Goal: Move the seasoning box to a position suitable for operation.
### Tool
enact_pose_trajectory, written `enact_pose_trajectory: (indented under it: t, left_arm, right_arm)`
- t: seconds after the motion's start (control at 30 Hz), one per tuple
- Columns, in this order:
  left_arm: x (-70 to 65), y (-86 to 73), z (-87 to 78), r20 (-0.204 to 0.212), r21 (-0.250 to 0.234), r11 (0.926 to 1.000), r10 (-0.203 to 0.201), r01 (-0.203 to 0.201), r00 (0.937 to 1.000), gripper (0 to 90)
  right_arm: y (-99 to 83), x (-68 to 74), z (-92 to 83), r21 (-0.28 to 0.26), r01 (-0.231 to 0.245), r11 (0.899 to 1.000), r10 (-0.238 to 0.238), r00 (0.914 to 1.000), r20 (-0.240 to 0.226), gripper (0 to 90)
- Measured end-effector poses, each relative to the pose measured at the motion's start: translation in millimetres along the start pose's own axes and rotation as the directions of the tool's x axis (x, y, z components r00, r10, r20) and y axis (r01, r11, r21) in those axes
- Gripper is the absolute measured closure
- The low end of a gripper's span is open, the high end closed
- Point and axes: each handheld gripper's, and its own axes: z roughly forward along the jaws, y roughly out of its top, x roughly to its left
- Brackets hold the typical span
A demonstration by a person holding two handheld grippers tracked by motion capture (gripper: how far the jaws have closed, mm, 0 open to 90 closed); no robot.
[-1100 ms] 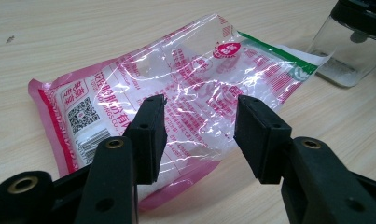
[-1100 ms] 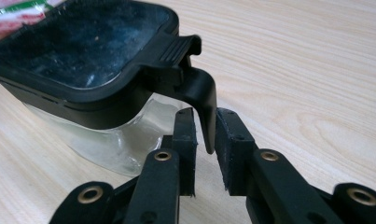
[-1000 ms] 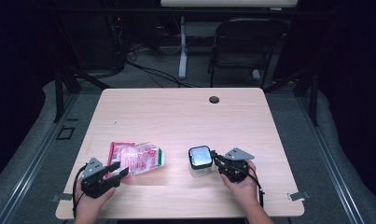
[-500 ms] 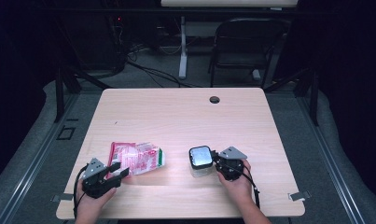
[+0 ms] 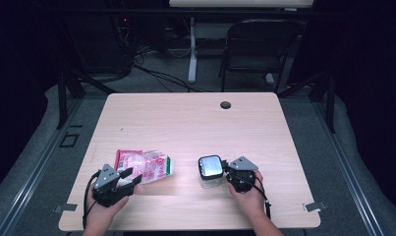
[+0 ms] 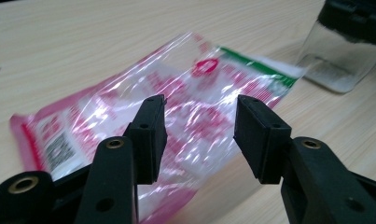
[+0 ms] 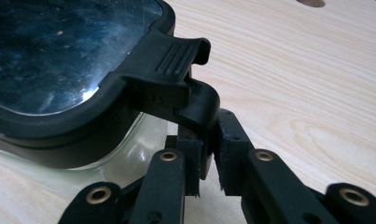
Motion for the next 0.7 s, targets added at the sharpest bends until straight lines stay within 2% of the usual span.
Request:
enact_pose_trajectory:
  t: [0.07,0.1,0.17,0.23,0.27,0.37,0.5,0.57,0.7]
  left_arm:
    - [-10.5,8.8,4.7,0.032,-0.009,0.9998,0.018,-0.018,0.9993,53.5]
    - [-17.8,14.1,8.1,0.050,-0.009,0.9992,0.041,-0.040,0.9979,53.8]
    - [-28.9,21.5,15.7,0.083,-0.014,0.9984,0.056,-0.055,0.9949,54.2]
    - [-32.5,24.1,18.4,0.096,-0.013,0.9981,0.061,-0.060,0.9935,54.2]
    - [-44.0,31.2,29.4,0.123,-0.017,0.9969,0.078,-0.077,0.9893,54.8]
    - [-55.3,36.7,40.6,0.146,-0.007,0.9962,0.087,-0.087,0.9855,57.1]
    - [-71.2,40.1,55.6,0.188,0.006,0.9946,0.101,-0.104,0.9771,63.8]
    - [-77.5,41.0,62.2,0.200,0.026,0.9915,0.120,-0.128,0.9724,69.0]
    - [-87.2,39.0,75.4,0.228,0.054,0.9890,0.122,-0.138,0.9659,79.3]
  right_arm:
    - [-0.4,1.4,-2.2,0.008,0.004,1.000,-0.004,1.0000,0.000,81.4]
    - [-0.6,2.2,-3.2,0.013,0.004,1.000,-0.004,1.0000,0.002,81.2]
    - [-1.7,4.8,-4.7,0.007,-0.004,1.000,0.004,0.9999,-0.011,80.7]
    - [-2.1,5.8,-6.2,0.013,0.003,1.000,-0.003,0.9998,-0.020,80.5]
    - [-2.7,8.3,-8.6,0.020,0.016,1.000,-0.016,0.9994,-0.030,80.4]
    - [-2.9,10.4,-9.6,0.015,0.008,1.000,-0.008,0.9992,-0.040,80.0]
    - [-3.3,14.6,-11.9,0.016,0.013,1.000,-0.012,0.9987,-0.050,79.7]
    - [-4.2,17.2,-13.7,0.019,0.028,0.999,-0.027,0.9980,-0.056,79.7]
    - [-6.1,21.9,-16.6,0.013,0.058,0.998,-0.057,0.9956,-0.075,79.2]
